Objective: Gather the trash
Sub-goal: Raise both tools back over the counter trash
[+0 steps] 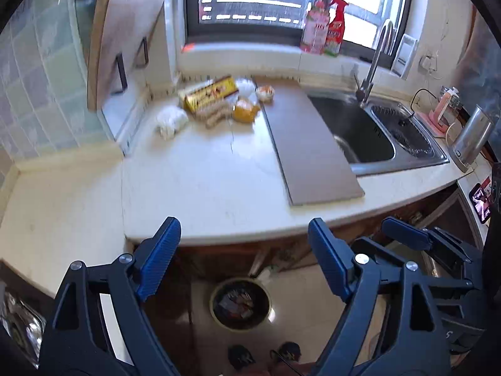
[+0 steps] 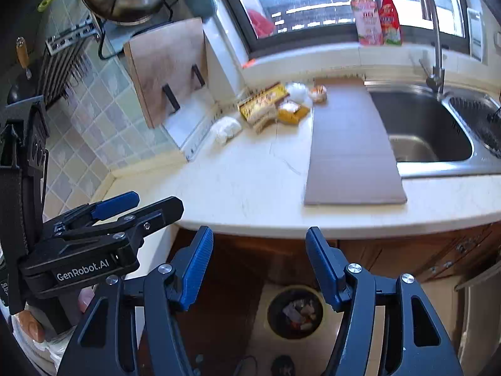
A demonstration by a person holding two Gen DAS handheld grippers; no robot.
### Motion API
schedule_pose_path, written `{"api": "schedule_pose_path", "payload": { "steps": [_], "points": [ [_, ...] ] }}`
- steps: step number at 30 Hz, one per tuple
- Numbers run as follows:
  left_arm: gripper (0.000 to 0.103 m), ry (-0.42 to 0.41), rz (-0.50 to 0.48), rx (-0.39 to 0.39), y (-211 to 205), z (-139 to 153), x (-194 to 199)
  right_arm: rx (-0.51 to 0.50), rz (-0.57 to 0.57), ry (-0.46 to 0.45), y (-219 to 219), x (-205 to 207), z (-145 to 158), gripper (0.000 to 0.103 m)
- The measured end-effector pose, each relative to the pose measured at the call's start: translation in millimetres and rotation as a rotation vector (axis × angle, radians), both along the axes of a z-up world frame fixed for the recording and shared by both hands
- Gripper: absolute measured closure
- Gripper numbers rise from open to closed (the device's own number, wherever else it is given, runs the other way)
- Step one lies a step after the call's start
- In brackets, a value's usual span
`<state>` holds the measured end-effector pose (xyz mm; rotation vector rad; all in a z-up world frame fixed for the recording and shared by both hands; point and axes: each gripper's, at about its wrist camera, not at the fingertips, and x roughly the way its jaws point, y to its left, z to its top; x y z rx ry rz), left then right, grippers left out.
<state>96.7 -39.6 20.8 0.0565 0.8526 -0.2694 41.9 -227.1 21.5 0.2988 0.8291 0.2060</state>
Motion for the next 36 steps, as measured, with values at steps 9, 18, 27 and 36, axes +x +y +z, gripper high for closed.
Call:
{"api": "schedule_pose_path", "payload": {
  "steps": [9,18,27,36],
  "points": [
    [0.022,-0.106,-0.046,0.053,-18,55,50,-0.043,-0.084,-0.079,-10,45,62,0.04],
    [0.022,-0.086,-0.041,0.05,-33,68,145,-0.117,-0.074,-0.059,-66,161,106,0.04],
    [0.022,0.051,0.051,0.132,-67,22,272,-0.114,0.029,0.013,-131,324,111,0.04],
    [0.022,0.246,0.119,0.141,-66,-62,372,-0.055,0.153,0.179,-159,483,27,0.04]
  ]
}}
